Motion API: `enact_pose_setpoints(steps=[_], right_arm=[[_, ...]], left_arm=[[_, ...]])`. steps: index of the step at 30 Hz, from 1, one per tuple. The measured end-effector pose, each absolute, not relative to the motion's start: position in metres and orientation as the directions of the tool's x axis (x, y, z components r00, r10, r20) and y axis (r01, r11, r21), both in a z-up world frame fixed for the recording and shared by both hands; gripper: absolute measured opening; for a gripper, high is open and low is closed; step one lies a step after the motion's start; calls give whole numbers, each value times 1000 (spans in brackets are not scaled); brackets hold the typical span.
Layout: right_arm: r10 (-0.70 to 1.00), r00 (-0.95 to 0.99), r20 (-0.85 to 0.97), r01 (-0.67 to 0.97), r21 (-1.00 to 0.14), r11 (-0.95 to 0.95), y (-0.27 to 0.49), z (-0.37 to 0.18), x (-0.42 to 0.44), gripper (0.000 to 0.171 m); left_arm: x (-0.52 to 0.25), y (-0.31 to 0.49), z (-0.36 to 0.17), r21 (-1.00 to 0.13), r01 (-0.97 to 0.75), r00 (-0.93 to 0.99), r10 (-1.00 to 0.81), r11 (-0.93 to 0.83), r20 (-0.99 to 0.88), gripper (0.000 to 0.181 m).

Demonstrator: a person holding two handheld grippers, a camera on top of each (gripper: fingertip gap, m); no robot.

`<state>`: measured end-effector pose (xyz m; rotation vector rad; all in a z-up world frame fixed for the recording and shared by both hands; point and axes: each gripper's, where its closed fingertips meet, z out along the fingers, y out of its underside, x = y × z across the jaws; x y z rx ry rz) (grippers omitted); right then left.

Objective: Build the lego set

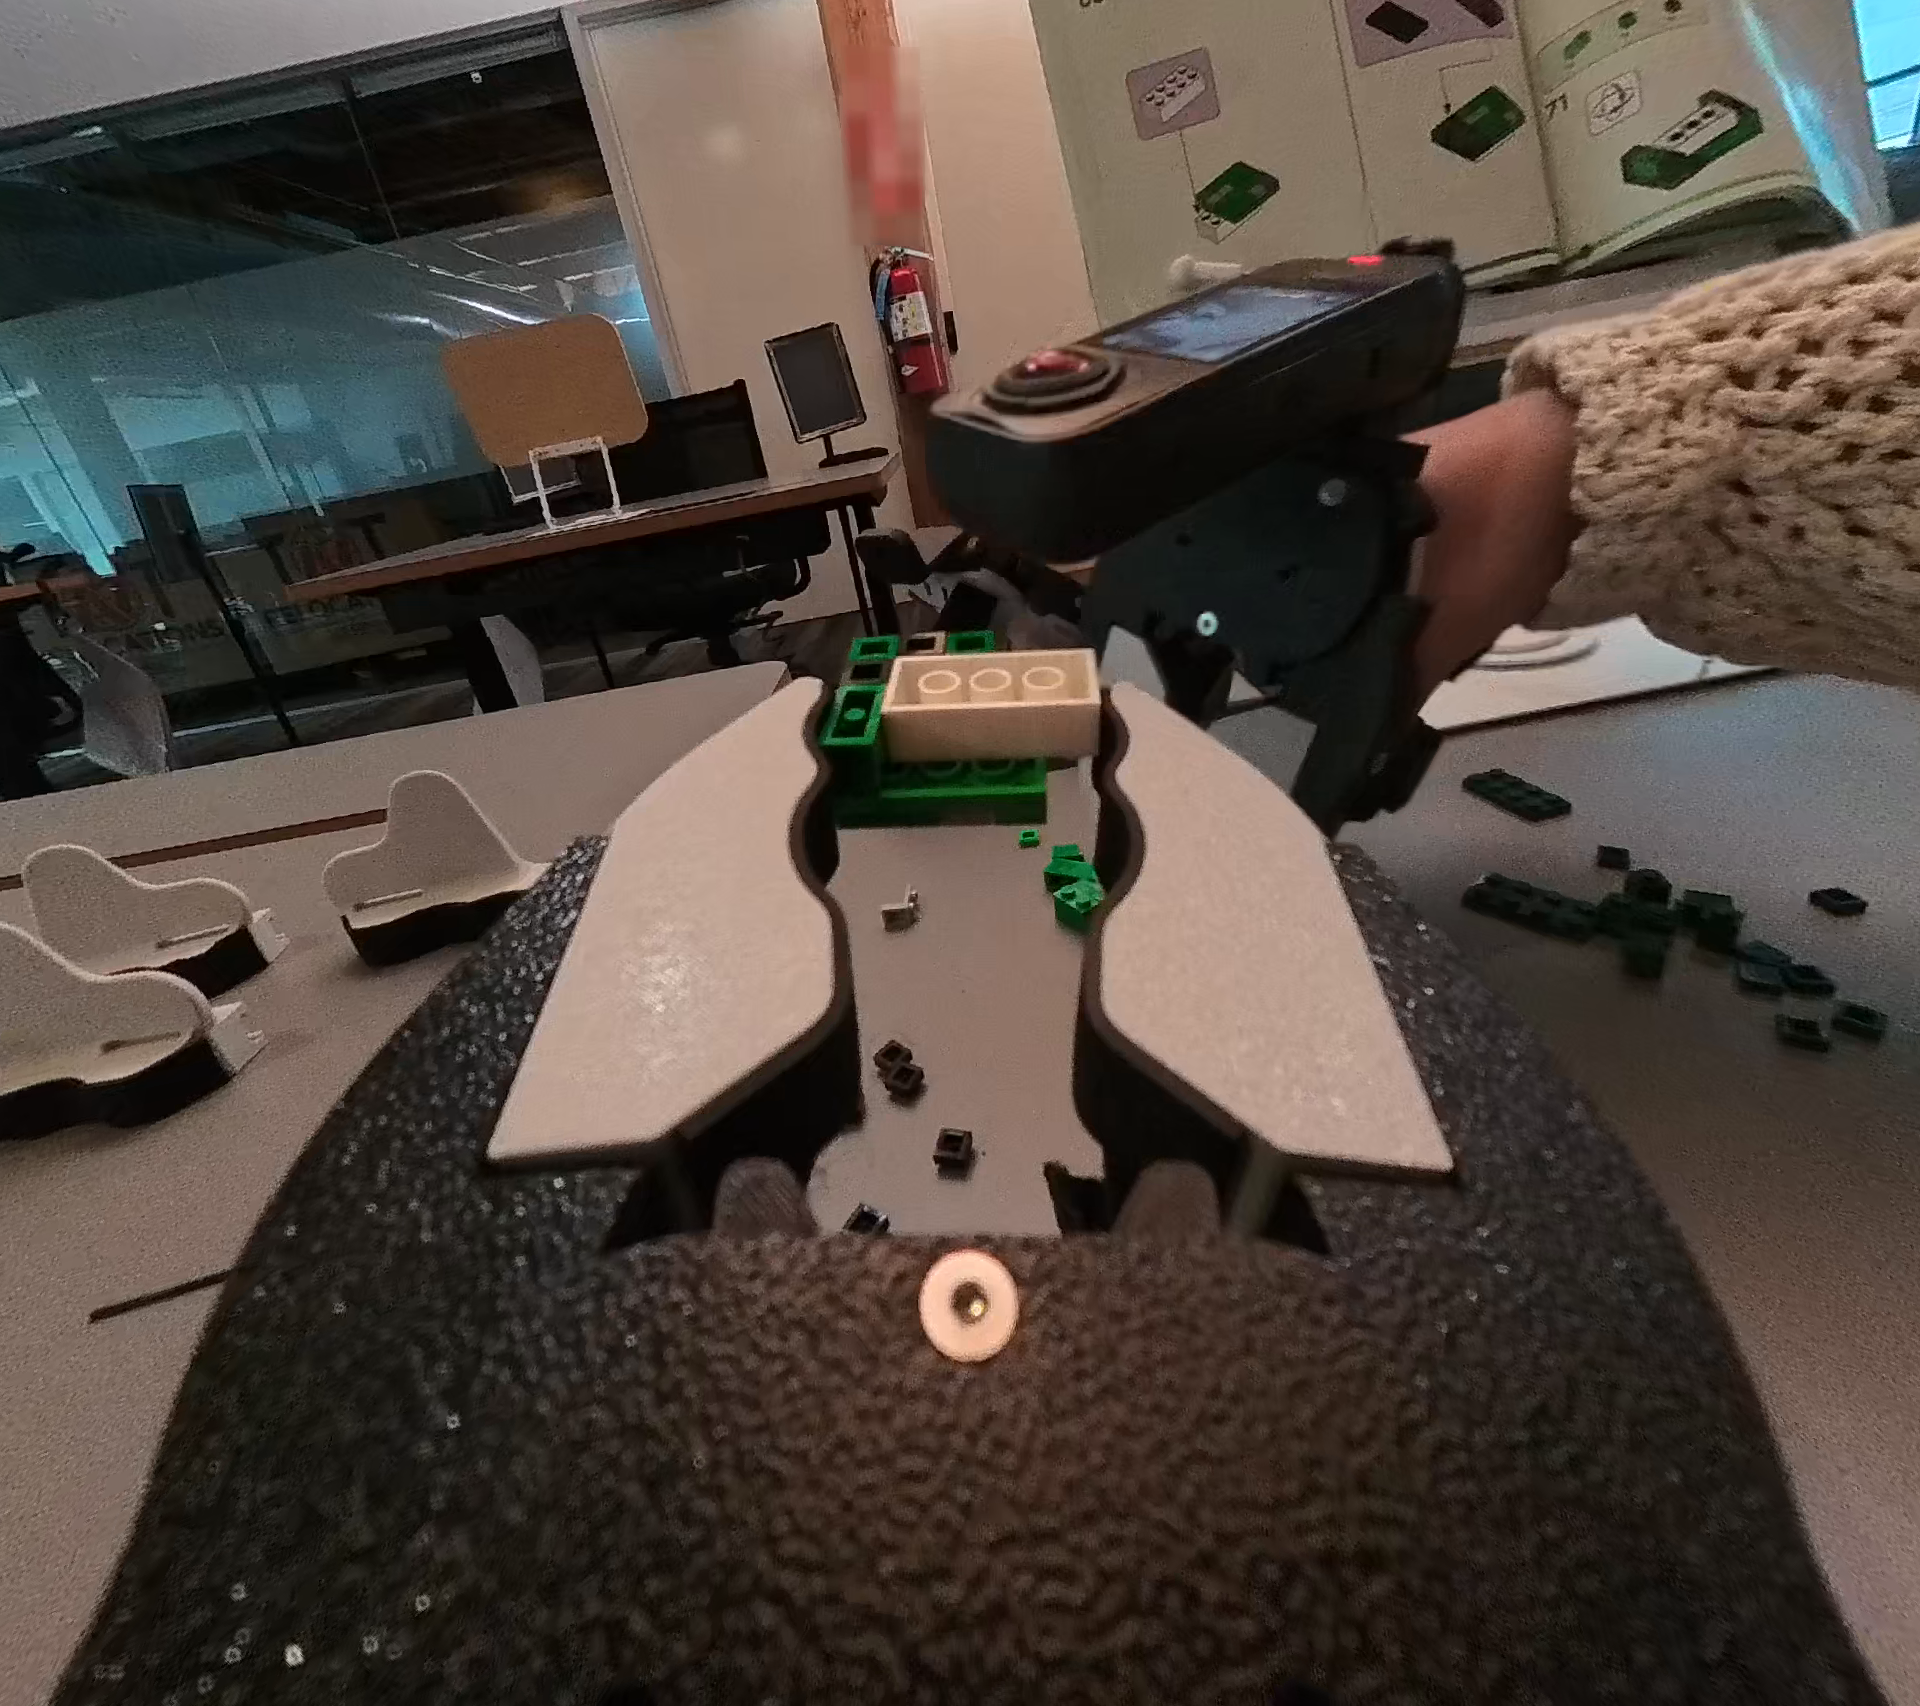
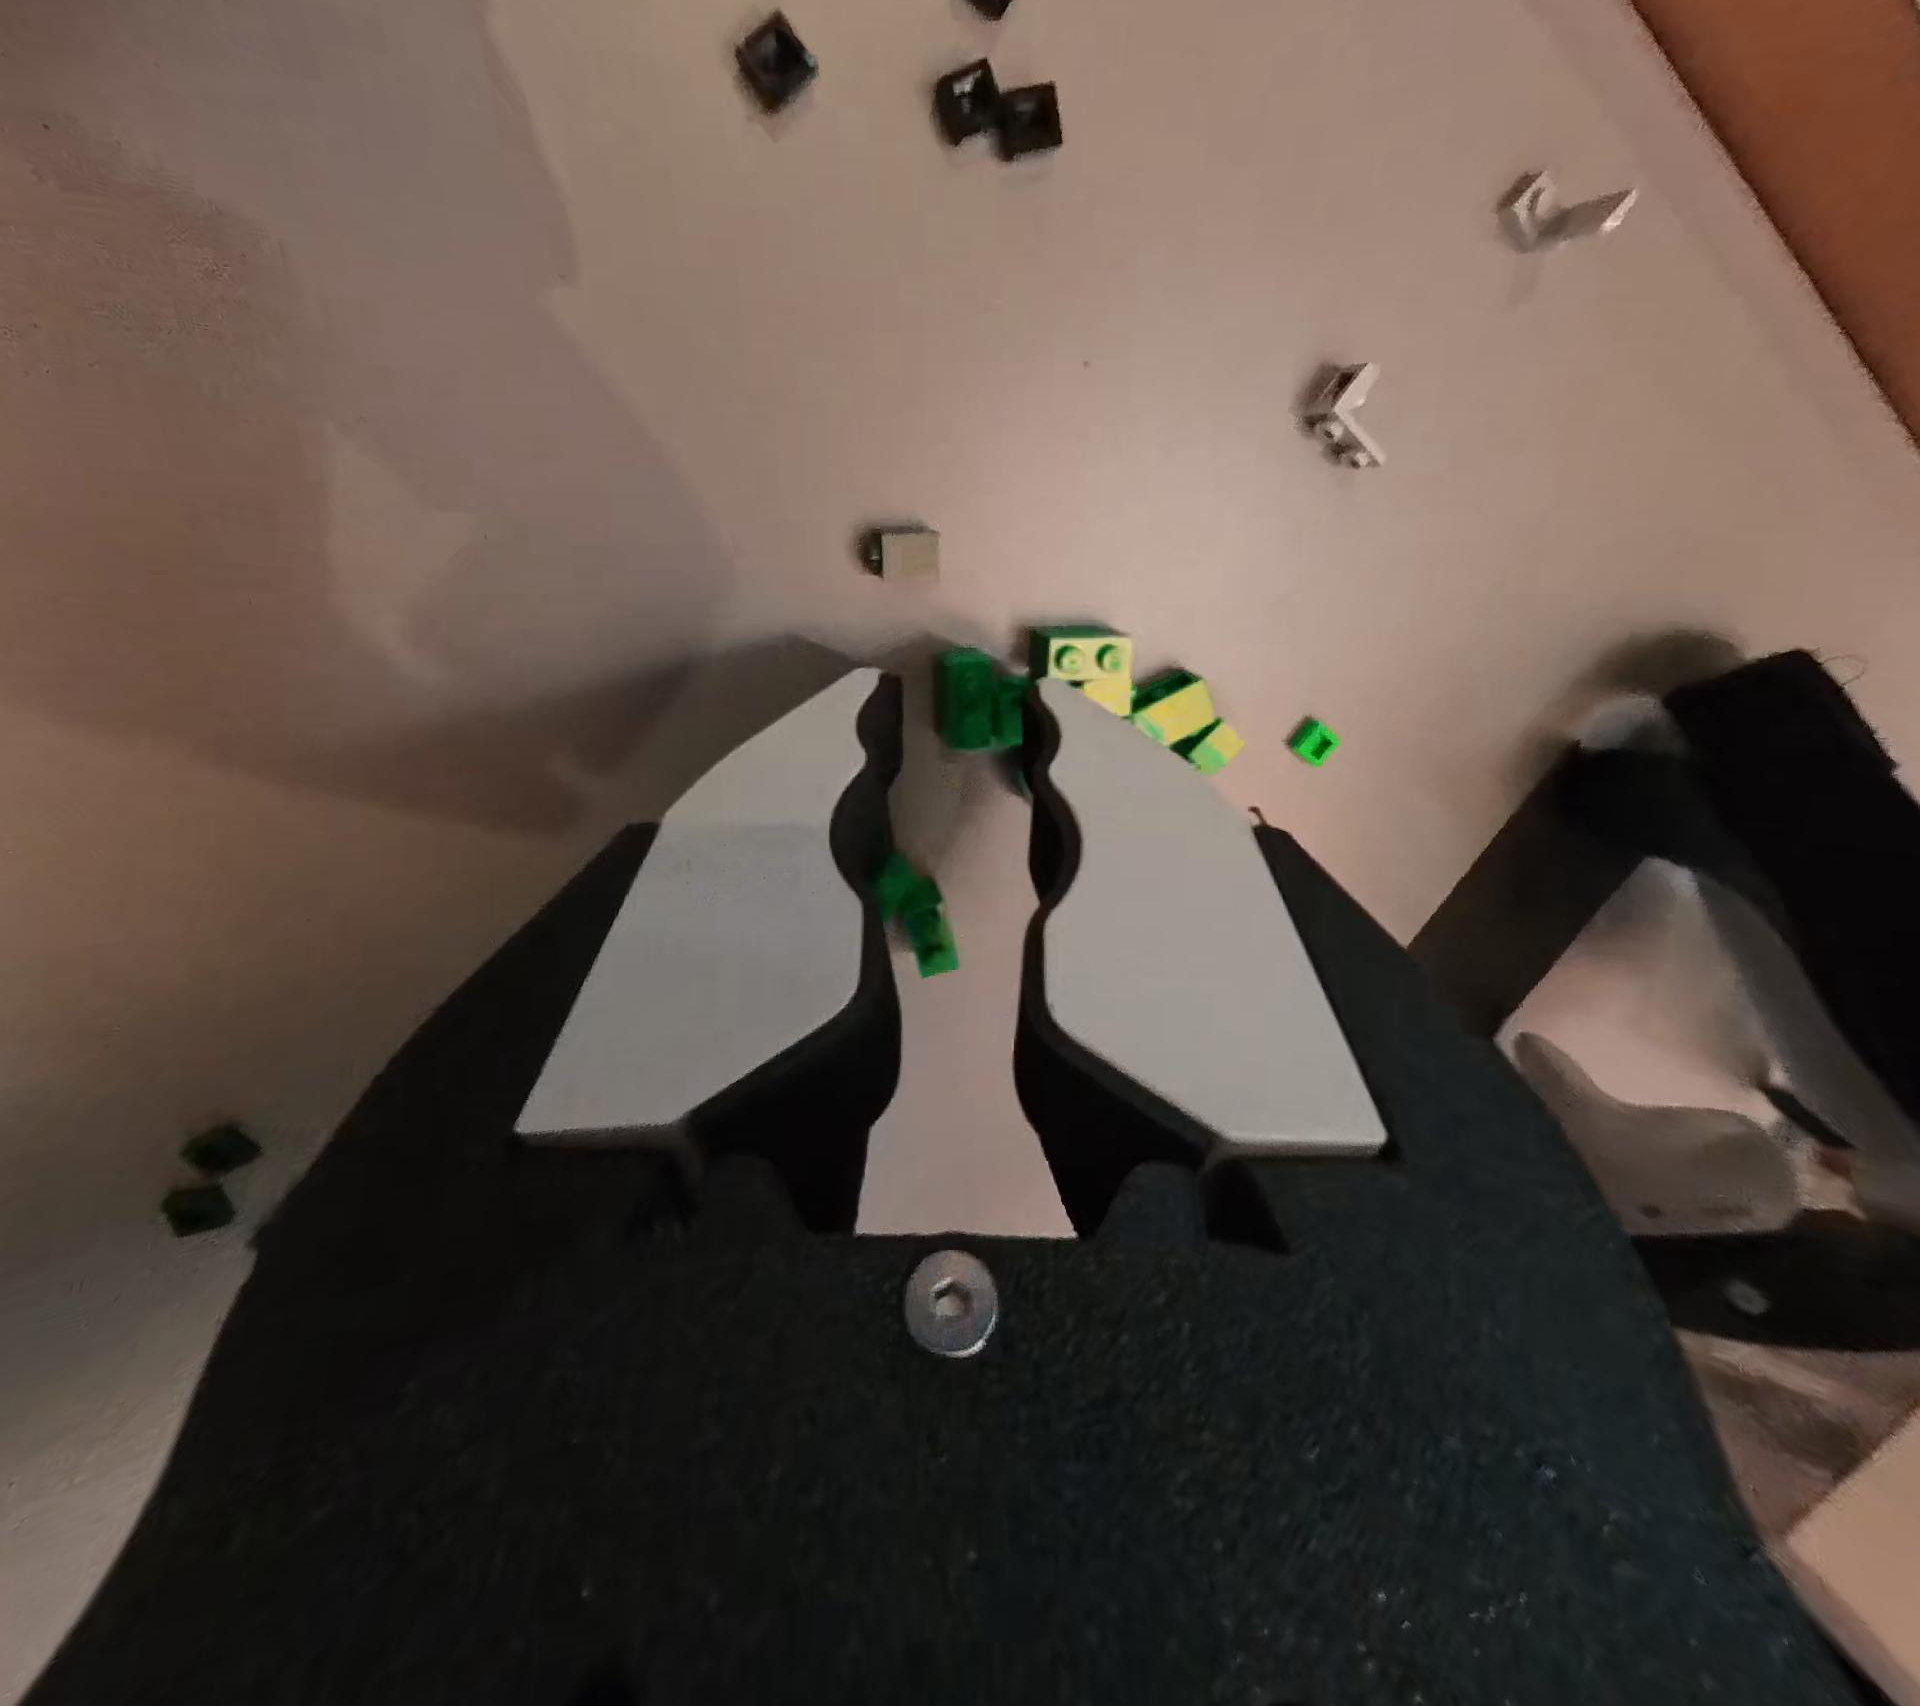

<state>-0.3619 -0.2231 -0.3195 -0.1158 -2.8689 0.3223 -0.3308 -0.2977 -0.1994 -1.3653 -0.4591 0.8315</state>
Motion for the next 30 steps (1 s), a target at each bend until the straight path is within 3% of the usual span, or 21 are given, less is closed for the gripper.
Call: enact_pose_setpoints(steps=[5,9,14,17,21,26,30], right_arm=[[107,-972,209,63,-208,976,-225,-318,-361,8],[144,-970,197,81,-293,953,-224,-312,-352,8],[157,-986,48,131,-340,931,-222,-308,-326,8],[57,-997,-56,74,-382,921,-233,-305,-294,8],[-24,-1000,-10,-21,-275,961,-229,-318,-270,8],[13,-1000,21,7,-266,964,-227,-312,-266,17],[-53,-998,25,-57,-198,979,-226,-313,-262,22]], left_arm=[[-331,-297,-200,-969,-246,648,742,-11,-173,46],[-331,-297,-200,-970,-242,650,742,-4,-165,46],[-330,-296,-200,-971,-239,655,738,-2,-163,46],[-330,-297,-200,-971,-238,656,738,2,-159,46],[-330,-296,-200,-973,-229,663,735,14,-145,46],[-330,-296,-200,-974,-228,665,733,14,-145,46],[-329,-295,-201,-973,-229,667,730,9,-150,46]])
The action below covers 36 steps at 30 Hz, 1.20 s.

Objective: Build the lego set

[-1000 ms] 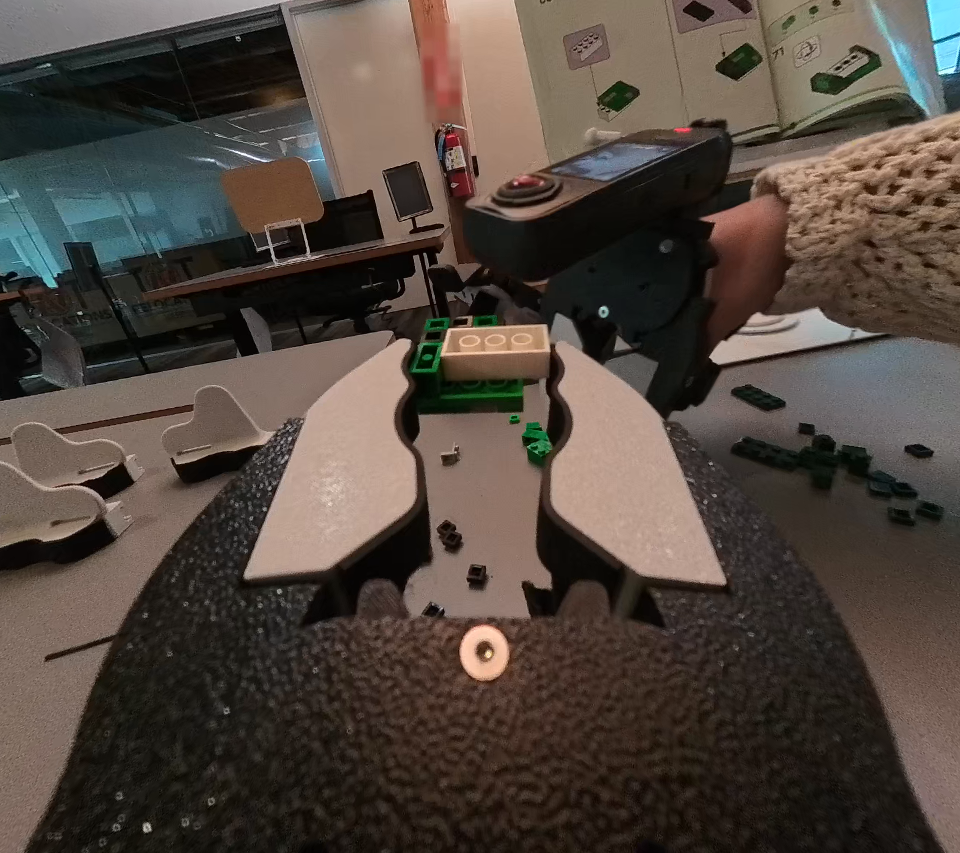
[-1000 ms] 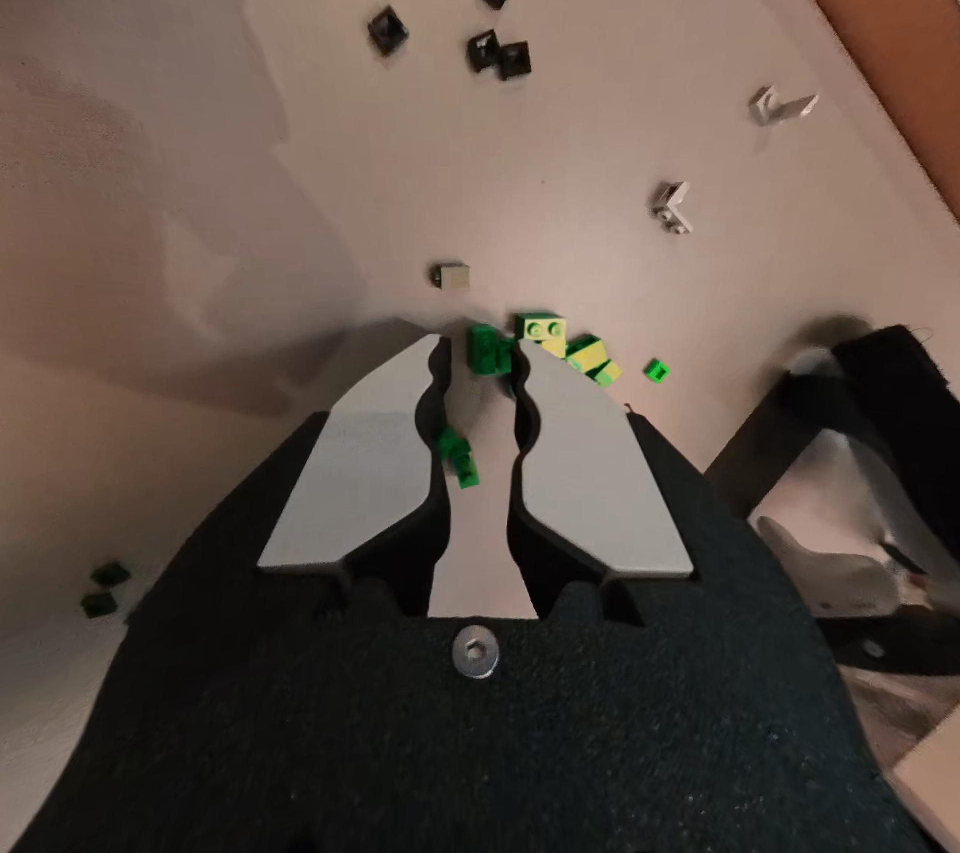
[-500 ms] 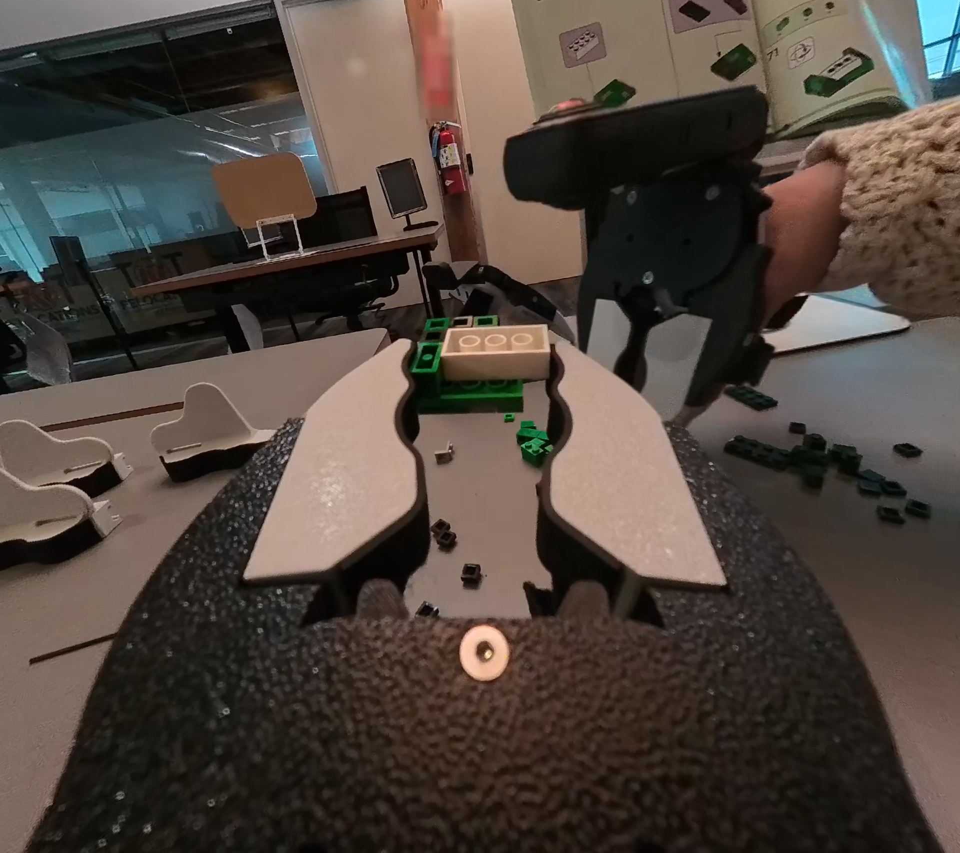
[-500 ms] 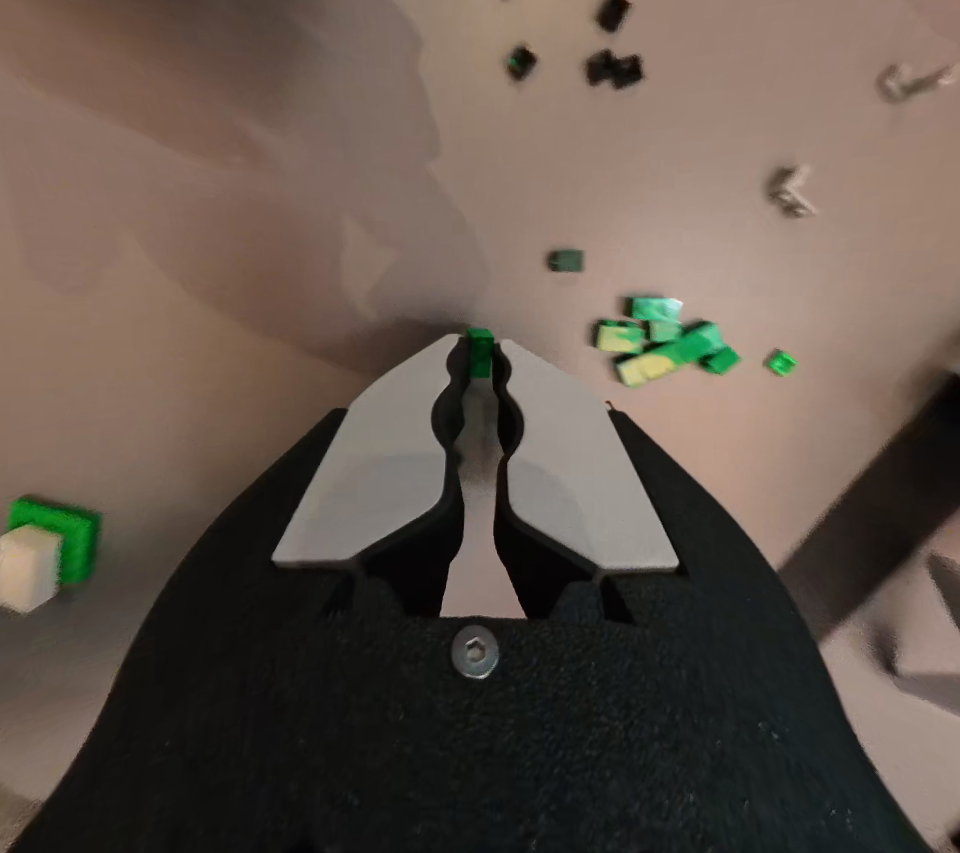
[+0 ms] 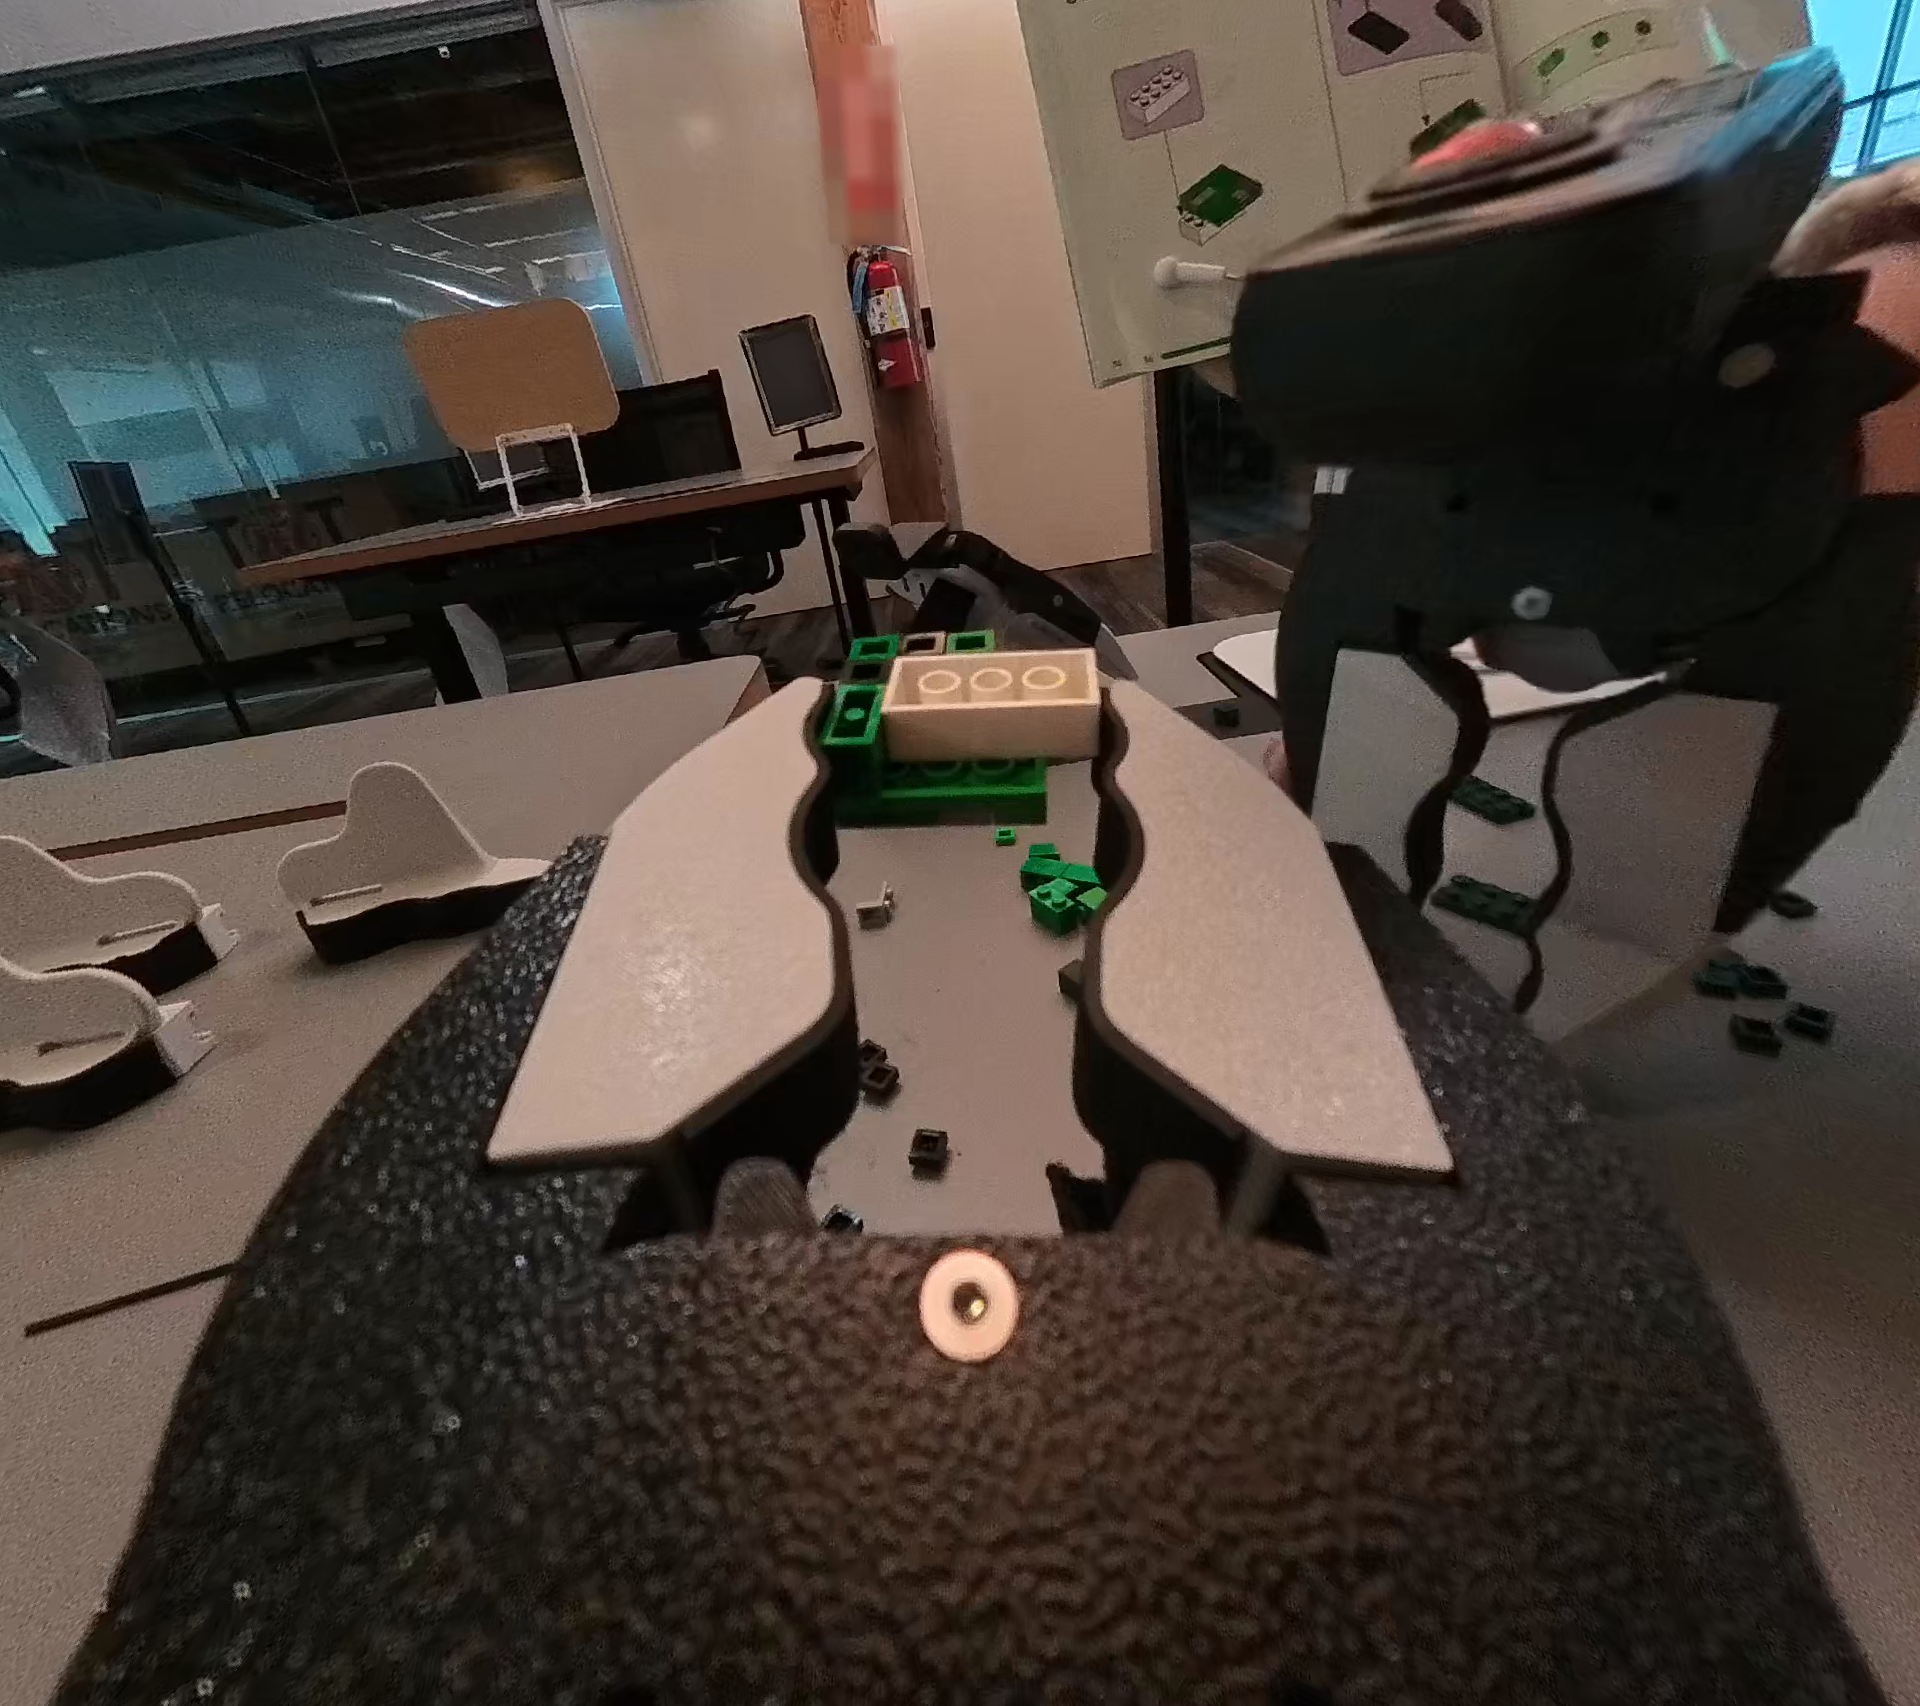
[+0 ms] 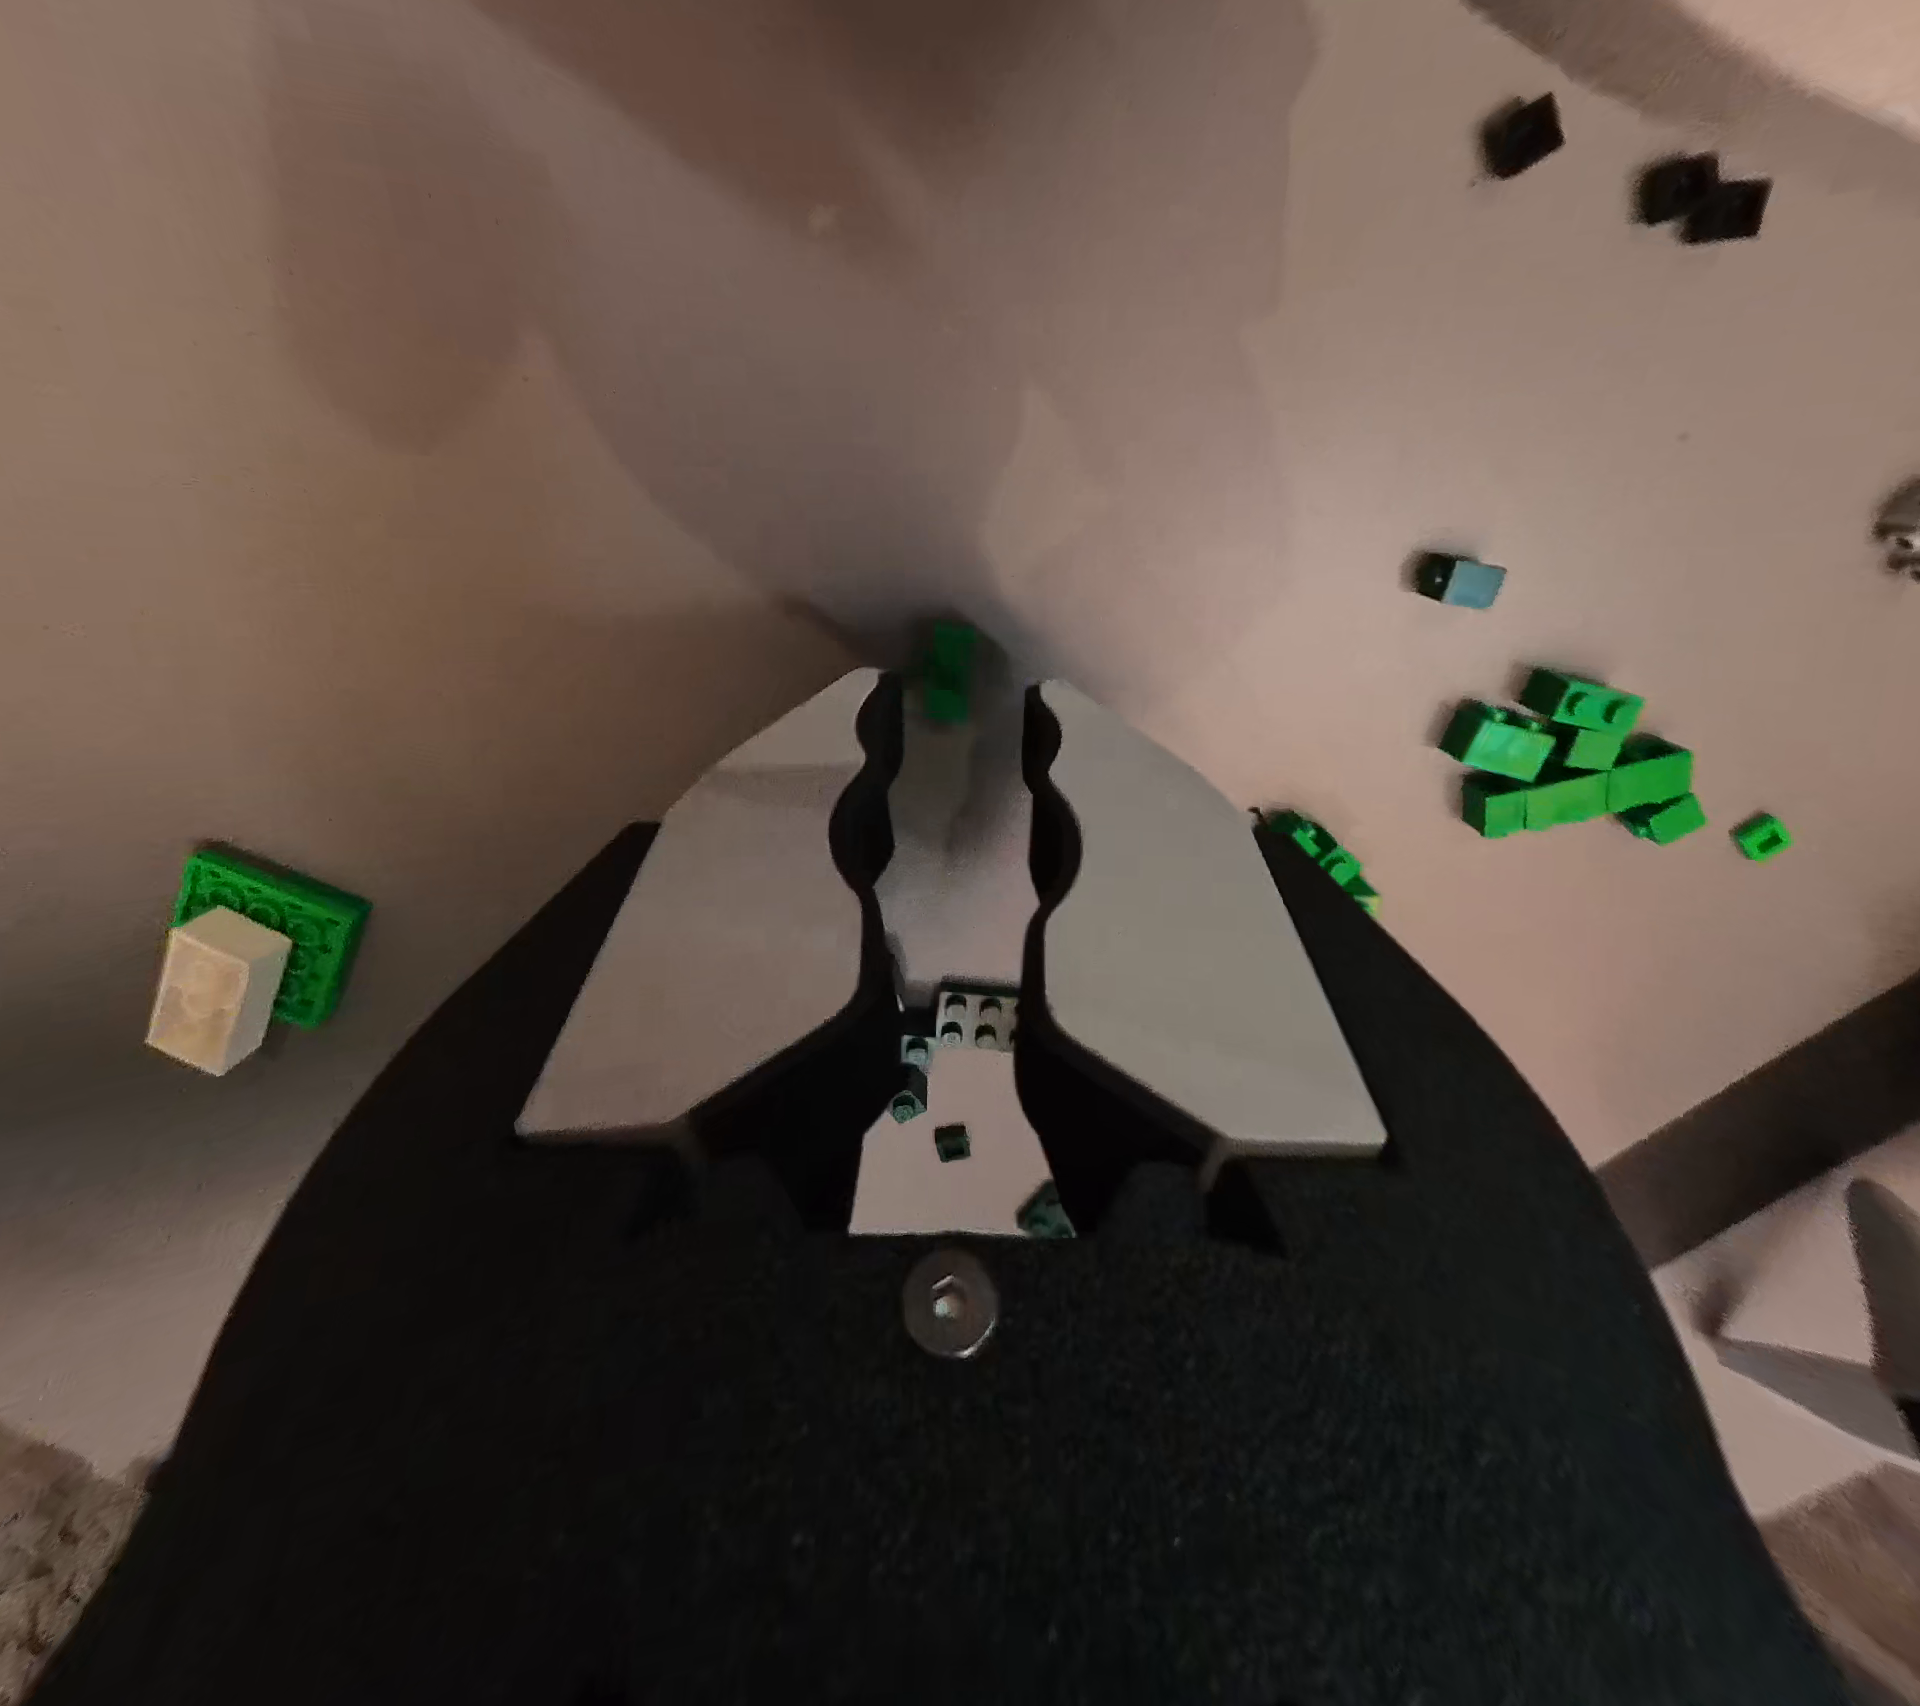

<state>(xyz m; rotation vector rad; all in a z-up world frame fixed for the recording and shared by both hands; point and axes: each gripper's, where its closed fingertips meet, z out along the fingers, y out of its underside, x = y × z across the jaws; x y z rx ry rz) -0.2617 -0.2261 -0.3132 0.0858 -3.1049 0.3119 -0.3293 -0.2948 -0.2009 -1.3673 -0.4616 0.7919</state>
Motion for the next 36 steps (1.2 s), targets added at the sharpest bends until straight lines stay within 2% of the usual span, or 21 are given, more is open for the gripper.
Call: enact_pose_setpoints(steps=[4,6,9,11,13,15,17,19,23,36], right_arm=[[-94,-995,27,-97,-145,985,-230,-321,-259,21],[-86,-996,30,-89,-120,989,-229,-326,-260,9],[-39,-996,81,-54,-190,980,-234,-314,-265,8],[56,-985,160,0,-331,944,-244,-289,-275,8],[189,-948,256,20,-545,838,-259,-249,-289,8],[303,-906,294,-26,-756,654,-275,-202,-293,8],[384,-871,308,-112,-884,454,-289,-164,-291,8],[399,-858,322,-164,-910,381,-301,-154,-288,8],[398,-845,357,-197,-900,389,-315,-171,-292,8],[424,-878,222,-105,-954,282,-295,-188,-294,8]], left_arm=[[-329,-295,-201,-973,-230,667,730,8,-152,46],[-329,-295,-201,-974,-228,667,730,10,-149,46],[-330,-296,-201,-974,-225,663,735,13,-143,46],[-330,-296,-201,-976,-215,659,741,22,-129,46],[-330,-296,-201,-980,-196,660,744,39,-103,46],[-330,-293,-205,-985,-168,668,739,35,-88,46],[-329,-288,-209,-989,-144,679,729,21,-84,46],[-327,-284,-211,-991,-135,691,717,6,-90,46],[-321,-278,-211,-989,-148,712,693,-7,-111,46],[-321,-286,-201,-984,-148,725,688,97,-41,46]])
